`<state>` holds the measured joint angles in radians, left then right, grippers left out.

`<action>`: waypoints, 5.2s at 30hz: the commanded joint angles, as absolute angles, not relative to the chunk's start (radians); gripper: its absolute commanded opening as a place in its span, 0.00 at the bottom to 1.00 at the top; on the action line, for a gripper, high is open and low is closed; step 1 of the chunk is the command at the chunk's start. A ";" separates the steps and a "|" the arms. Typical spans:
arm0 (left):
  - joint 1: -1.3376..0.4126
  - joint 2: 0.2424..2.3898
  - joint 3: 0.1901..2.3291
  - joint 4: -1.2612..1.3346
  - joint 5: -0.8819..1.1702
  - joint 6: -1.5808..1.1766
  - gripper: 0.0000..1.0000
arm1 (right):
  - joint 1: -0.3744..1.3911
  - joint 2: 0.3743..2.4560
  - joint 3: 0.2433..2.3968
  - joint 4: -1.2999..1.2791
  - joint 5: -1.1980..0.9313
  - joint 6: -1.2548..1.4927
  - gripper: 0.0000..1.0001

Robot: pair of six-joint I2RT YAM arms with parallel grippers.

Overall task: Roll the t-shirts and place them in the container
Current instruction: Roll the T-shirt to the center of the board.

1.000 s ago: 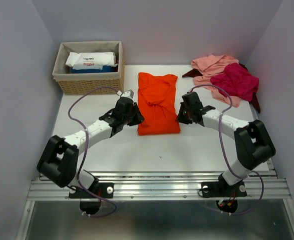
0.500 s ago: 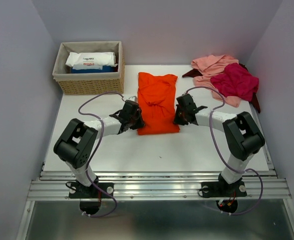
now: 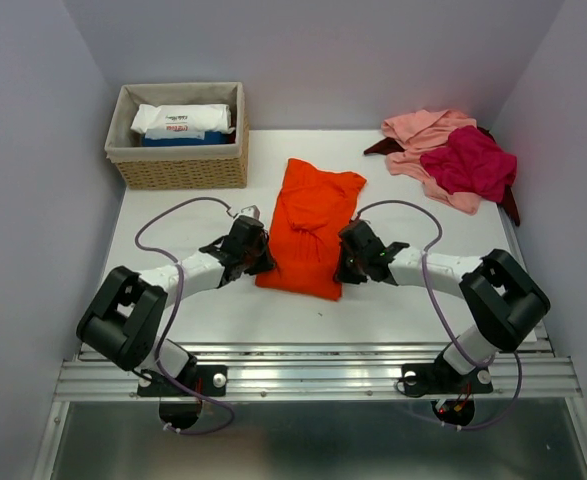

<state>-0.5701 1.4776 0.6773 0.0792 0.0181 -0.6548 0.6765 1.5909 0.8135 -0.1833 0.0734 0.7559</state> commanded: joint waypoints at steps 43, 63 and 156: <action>-0.448 0.917 0.583 -0.380 -0.218 -0.985 0.89 | 1.052 1.867 1.172 -0.160 0.305 0.557 0.53; -0.236 1.046 0.623 -0.325 -0.042 -0.884 0.88 | 1.149 1.810 1.140 -0.160 0.448 0.143 0.76; -0.207 1.227 0.584 -0.081 0.169 -0.908 0.00 | 1.276 1.947 1.192 0.152 0.696 -0.024 0.84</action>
